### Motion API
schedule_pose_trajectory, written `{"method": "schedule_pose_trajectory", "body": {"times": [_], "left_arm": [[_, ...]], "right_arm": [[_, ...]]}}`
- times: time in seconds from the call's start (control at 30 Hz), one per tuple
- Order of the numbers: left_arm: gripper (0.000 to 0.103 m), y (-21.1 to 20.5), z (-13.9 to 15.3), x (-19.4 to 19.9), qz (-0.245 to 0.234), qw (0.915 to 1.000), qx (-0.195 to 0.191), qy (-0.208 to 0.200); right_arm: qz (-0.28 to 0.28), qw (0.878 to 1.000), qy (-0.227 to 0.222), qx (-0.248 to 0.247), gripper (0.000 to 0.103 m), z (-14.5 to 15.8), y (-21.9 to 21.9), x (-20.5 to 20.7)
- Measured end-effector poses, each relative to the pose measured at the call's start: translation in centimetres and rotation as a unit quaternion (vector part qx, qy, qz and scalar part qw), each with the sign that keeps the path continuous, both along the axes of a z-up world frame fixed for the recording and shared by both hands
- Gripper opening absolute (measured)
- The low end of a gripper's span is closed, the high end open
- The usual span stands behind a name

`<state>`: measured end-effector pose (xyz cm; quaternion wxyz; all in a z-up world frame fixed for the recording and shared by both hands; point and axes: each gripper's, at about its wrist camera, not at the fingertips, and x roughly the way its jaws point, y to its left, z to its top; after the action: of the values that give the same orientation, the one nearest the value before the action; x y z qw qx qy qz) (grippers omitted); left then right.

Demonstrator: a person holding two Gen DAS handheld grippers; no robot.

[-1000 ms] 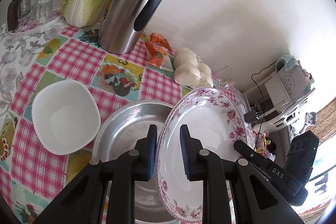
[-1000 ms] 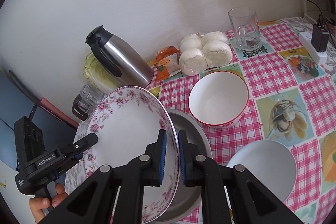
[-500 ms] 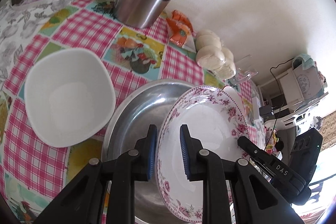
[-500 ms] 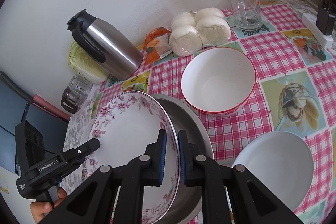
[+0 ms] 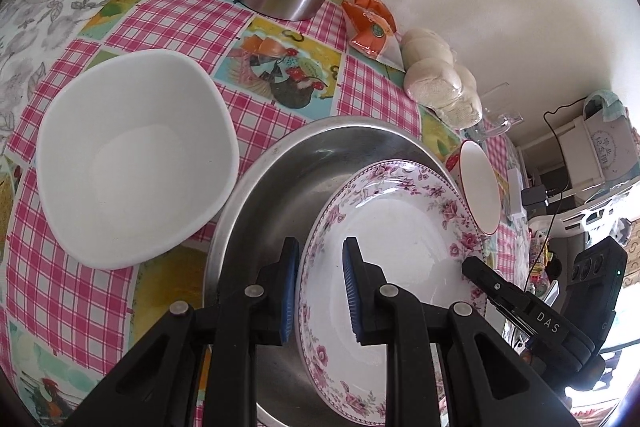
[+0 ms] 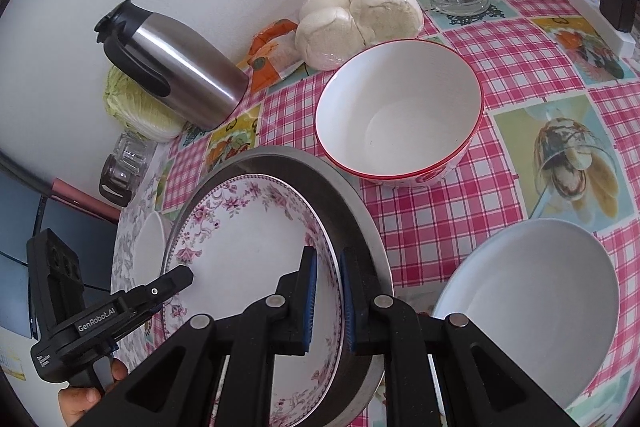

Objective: Organize plates and bowls
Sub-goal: 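Lower the floral-rimmed plate with both grippers into the steel basin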

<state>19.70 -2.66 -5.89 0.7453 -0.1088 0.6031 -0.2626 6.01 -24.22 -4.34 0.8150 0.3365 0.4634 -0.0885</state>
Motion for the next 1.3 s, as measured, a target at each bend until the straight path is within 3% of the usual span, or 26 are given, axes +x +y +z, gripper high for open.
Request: {"method": "schedule_pose_trajectory", "body": {"times": [0.8, 1.3], "left_arm": [[0.022, -0.2, -0.8, 0.3, -0.002, 0.9986, 0.052, -0.004], [0.024, 0.0, 0.0, 0.3, -0.002, 0.9983, 0.056, -0.017]], "right_arm": [[0.016, 0.999, 0.03, -0.006, 0.015, -1.6, 1.1, 1.3], [0.01, 0.998, 0.05, -0.034, 0.015, -1.5, 1.7, 1.9]]}}
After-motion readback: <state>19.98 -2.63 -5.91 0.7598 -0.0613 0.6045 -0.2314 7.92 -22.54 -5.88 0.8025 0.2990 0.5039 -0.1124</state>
